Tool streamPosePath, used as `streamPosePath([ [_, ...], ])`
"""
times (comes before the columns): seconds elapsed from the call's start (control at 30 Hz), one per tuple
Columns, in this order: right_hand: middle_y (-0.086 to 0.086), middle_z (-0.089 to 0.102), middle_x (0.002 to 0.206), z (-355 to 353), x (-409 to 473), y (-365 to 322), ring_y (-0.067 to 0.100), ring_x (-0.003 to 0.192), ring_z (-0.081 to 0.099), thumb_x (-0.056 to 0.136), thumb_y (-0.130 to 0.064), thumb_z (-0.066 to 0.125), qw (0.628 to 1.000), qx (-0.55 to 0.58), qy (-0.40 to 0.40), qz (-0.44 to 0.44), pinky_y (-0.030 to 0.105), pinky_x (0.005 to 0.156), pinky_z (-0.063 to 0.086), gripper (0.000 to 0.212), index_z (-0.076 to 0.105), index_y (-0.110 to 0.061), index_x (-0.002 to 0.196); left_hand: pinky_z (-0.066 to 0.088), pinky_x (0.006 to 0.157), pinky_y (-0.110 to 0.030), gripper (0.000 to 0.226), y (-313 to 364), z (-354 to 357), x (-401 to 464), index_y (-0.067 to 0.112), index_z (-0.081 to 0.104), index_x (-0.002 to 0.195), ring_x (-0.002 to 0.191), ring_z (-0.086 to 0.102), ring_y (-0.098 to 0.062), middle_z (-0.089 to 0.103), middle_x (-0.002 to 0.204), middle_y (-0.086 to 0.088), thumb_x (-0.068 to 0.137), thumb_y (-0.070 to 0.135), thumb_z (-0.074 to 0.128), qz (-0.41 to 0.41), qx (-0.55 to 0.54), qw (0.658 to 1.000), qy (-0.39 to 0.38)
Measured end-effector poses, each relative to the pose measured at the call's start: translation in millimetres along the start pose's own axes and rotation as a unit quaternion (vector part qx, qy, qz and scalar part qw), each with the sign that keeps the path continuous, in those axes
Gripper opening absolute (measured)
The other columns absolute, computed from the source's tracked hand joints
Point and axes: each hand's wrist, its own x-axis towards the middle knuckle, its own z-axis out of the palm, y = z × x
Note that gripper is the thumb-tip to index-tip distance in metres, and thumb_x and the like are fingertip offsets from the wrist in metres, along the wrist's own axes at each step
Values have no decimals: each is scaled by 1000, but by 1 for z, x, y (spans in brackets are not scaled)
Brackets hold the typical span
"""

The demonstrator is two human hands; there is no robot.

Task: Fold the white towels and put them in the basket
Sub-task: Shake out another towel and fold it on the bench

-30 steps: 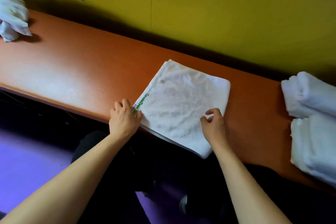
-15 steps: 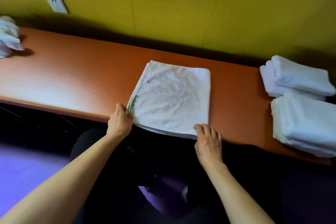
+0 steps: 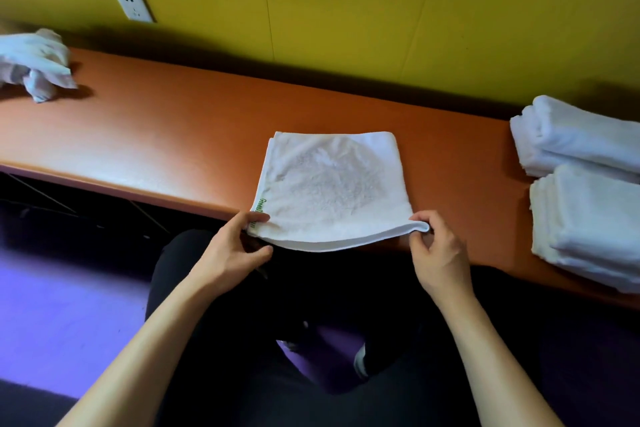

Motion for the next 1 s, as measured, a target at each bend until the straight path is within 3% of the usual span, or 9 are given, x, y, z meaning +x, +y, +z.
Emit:
streamPosePath([
  [0.13,-12,64,78,-8,3,3,6,69,61,91,-13,58,998,65,19,5,13,56,42,21,59,-33,96,42,68,-4,22,1,0,-8,36,70,98,82,64,5,70,87,20,89,16,71,41,27,996,73],
  [0.2,-16,66,85,-6,8,6,-3,76,63,91,-12,59,994,99,40,19,6,62,42,22,59,-32,100,43,67,-13,12,1,-3,-2,35,69,91,75,61,-3,65,78,12,91,23,71,53,43,991,119],
  [0.3,-12,68,89,2,26,12,-8,75,62,91,-11,65,988,124,71,50,2,65,41,22,61,-29,103,46,77,-26,6,3,-4,18,27,74,95,85,60,-18,59,89,3,90,24,73,52,20,987,150],
  [0.37,-6,68,87,10,46,17,0,73,60,91,-14,67,987,129,69,65,6,66,42,19,64,-26,105,47,73,-25,5,5,-3,39,24,71,91,82,63,-18,64,91,3,93,28,70,29,-30,989,139],
  [0.43,-3,68,88,20,69,22,11,76,62,93,-18,66,988,117,69,75,16,67,45,16,67,-21,109,42,59,-25,22,7,1,63,14,65,85,67,58,-16,66,77,-6,96,33,66,24,-46,989,138],
  [0.53,-3,68,89,34,105,26,15,77,62,94,-21,64,989,111,71,70,26,72,45,17,69,-17,110,41,56,-38,40,13,6,103,3,56,81,62,53,-25,61,72,-18,97,40,62,23,-19,985,169],
  [0.77,-13,60,75,63,178,31,6,65,53,97,-23,58,992,94,64,58,25,63,40,13,69,-17,101,30,57,-36,43,14,12,185,10,50,73,68,56,-35,48,60,5,94,45,62,22,51,974,222],
  [0.9,-4,64,83,80,200,32,17,76,59,98,-23,56,995,66,45,64,28,66,41,17,69,-13,104,30,61,-34,39,3,19,216,13,52,79,78,58,-33,55,70,4,94,48,58,-4,85,970,230],
  [1.0,11,65,114,89,200,30,31,102,61,97,-26,58,995,3,4,99,40,85,50,29,62,-12,123,44,79,-41,36,3,26,221,14,56,115,102,59,-36,64,108,-10,98,46,55,-36,82,973,212],
])
